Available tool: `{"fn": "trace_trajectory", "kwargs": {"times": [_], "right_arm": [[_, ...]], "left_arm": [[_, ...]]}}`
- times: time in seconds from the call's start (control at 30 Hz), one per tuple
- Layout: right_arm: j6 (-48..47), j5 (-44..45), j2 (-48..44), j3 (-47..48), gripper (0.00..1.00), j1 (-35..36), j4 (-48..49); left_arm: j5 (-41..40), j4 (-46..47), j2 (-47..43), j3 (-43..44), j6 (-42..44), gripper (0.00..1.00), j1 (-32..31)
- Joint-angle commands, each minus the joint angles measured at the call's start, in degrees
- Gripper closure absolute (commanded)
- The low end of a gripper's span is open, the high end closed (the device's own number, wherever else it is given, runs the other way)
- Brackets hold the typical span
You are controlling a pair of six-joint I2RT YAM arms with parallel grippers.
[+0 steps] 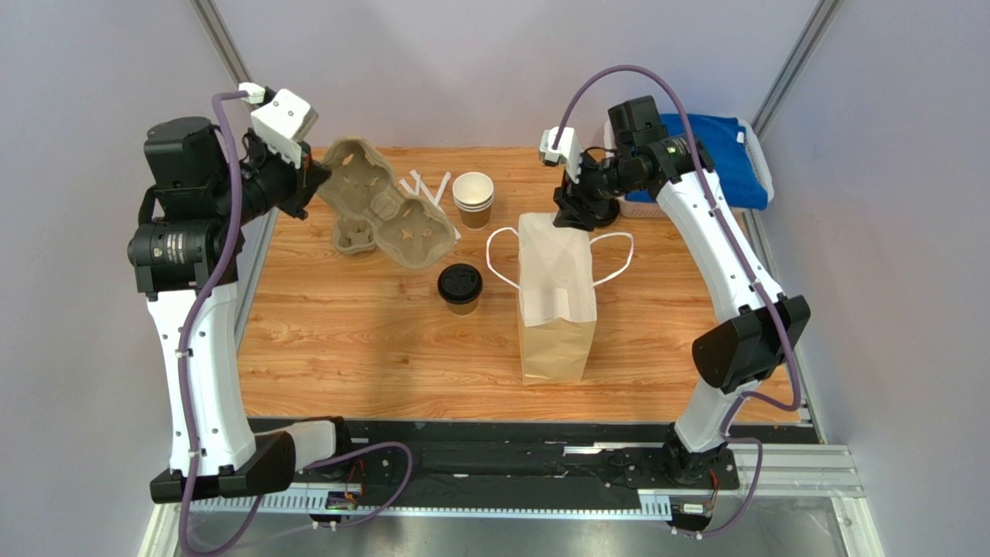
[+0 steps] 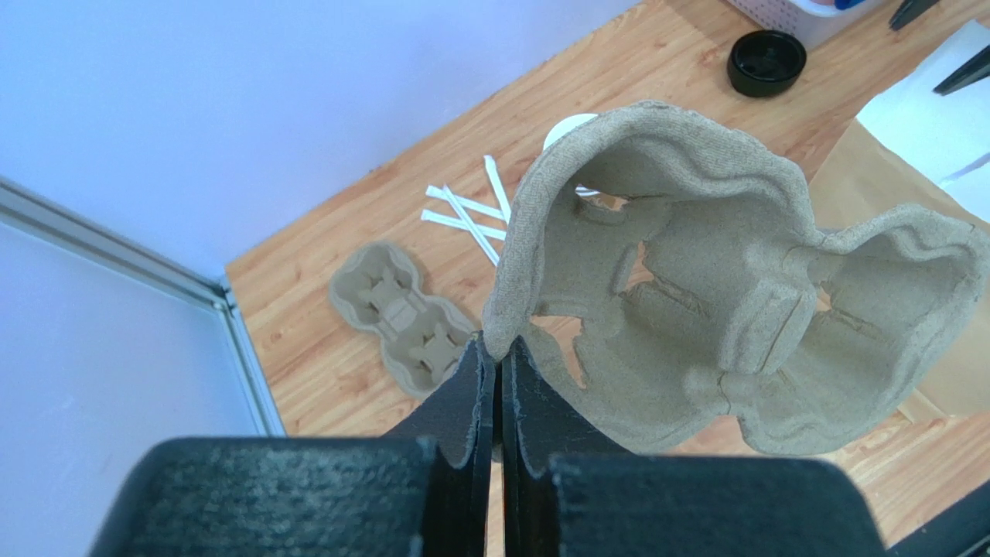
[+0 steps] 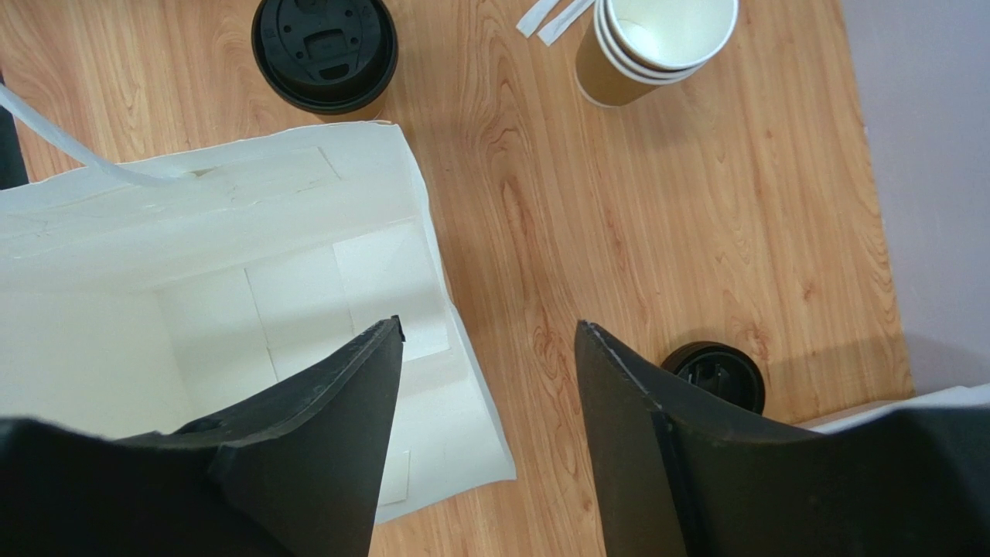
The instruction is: Pack the takeout coffee
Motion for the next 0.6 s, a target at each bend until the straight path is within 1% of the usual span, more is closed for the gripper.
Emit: {"fn": "trace_trajectory", "kwargs": {"times": [0.0, 0.03, 0.07, 0.1, 0.17, 0.2, 0.23, 0.3, 0.33, 0.4, 0.43, 0.47, 0.57], "right_arm": [[-3.3, 1.1, 1.1, -0.2, 0.41, 0.7, -1.7], [-3.4, 1.3, 1.3, -0.2, 0.45, 0.7, -1.7], [-3.4, 1.2, 1.4, -0.2, 0.48, 0.6, -1.9], [-3.3, 1.0, 1.3, -0.2, 0.57, 0.7, -2.1], [-2.3, 0.8, 1.0, 0.0, 0.72, 0.9, -2.0], [-1.7, 0.9, 0.5, 0.0, 0.94, 1.1, -1.5], [-0.5, 1.4, 0.0, -0.2, 1.0, 1.1, -0.8], [3.0, 2.0, -1.7, -0.7, 1.0, 1.1, 1.5], [4.0, 2.2, -2.4, -0.9, 1.0, 1.1, 2.1], [7.2, 2.4, -4.9, -2.7, 1.0, 1.1, 4.2], [8.1, 2.4, -5.8, -3.4, 1.0, 1.1, 4.9], [10.4, 2.7, -7.8, -4.4, 1.0, 1.1, 6.7], [12.7, 3.3, -11.2, -7.6, 1.0, 1.1, 9.1]], "left_arm": [[-2.3, 2.7, 0.0, 3.9, 0.5, 1.0, -4.9], [-3.5, 2.8, 0.3, 4.5, 1.4, 1.0, -7.8], [-6.2, 3.0, 0.7, 5.7, 1.7, 1.0, -9.5], [-7.4, 3.8, 0.9, 6.4, 1.6, 1.0, -12.9], [-10.1, 5.0, 1.9, 8.6, 1.1, 1.0, -16.1], [-11.3, 6.3, 2.2, 9.3, 1.2, 1.0, -20.4], [-14.7, 7.1, 2.7, 9.9, 2.6, 1.0, -22.7], [-17.9, 10.2, 3.1, 11.3, 4.3, 1.0, -27.8], [-20.8, 10.9, 3.7, 11.8, 5.1, 1.0, -32.7], [-23.3, 12.8, 4.6, 13.5, 7.8, 1.0, -36.9], [-24.8, 13.4, 5.3, 13.9, 8.4, 1.0, -40.7], [-25.6, 14.0, 5.6, 14.1, 9.9, 1.0, -42.1], [-28.7, 18.7, 5.7, 12.7, 12.6, 1.0, -47.9]]}}
